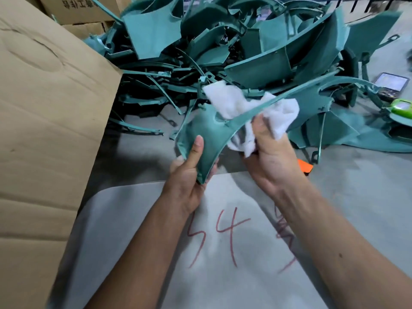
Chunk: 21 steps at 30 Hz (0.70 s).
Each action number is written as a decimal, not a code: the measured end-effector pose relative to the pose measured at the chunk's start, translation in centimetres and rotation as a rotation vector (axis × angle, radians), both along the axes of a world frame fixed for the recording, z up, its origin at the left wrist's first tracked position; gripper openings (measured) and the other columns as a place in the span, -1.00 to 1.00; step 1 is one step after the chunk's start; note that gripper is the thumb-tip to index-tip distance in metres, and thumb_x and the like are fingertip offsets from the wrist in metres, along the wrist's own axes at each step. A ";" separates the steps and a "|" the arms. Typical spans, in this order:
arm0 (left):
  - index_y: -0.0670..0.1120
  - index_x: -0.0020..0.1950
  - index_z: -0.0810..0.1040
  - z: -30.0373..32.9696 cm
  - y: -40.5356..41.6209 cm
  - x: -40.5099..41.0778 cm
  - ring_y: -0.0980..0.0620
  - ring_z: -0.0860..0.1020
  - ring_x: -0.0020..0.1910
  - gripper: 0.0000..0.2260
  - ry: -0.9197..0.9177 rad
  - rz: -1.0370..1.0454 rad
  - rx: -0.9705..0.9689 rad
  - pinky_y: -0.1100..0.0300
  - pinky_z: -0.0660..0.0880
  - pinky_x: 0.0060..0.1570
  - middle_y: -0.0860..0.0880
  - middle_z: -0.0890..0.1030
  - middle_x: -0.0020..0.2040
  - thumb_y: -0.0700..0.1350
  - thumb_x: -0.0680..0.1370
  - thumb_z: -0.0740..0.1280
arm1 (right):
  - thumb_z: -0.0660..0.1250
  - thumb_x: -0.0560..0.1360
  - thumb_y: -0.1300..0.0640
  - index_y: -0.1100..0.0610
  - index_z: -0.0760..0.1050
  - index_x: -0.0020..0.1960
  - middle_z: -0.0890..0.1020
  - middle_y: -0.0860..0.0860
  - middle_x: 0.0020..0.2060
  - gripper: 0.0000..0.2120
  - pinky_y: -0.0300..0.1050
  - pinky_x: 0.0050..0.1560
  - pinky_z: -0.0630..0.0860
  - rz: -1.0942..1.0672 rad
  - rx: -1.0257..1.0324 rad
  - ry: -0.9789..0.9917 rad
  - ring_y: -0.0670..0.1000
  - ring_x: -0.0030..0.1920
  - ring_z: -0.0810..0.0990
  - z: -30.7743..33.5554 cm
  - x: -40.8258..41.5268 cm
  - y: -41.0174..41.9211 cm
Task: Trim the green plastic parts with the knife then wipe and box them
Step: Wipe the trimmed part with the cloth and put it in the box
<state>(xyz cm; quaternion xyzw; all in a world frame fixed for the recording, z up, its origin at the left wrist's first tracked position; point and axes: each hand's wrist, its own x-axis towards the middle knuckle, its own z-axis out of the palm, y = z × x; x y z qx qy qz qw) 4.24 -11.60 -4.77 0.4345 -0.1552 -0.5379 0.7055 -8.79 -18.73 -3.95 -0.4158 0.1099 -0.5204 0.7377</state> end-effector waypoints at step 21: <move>-0.18 -0.18 0.48 0.1 -0.4 0.3 0.14 0.40 -0.61 -0.79 0.000 0.209 0.076 0.36 0.25 -0.65 0.00 0.51 -0.49 -0.16 0.58 0.44 | 0.69 0.27 0.18 -0.02 0.70 -0.11 0.73 -0.01 -0.11 -0.73 0.01 0.03 0.64 -0.005 -0.173 0.157 0.03 -0.02 0.69 1.2 -2.1 0.2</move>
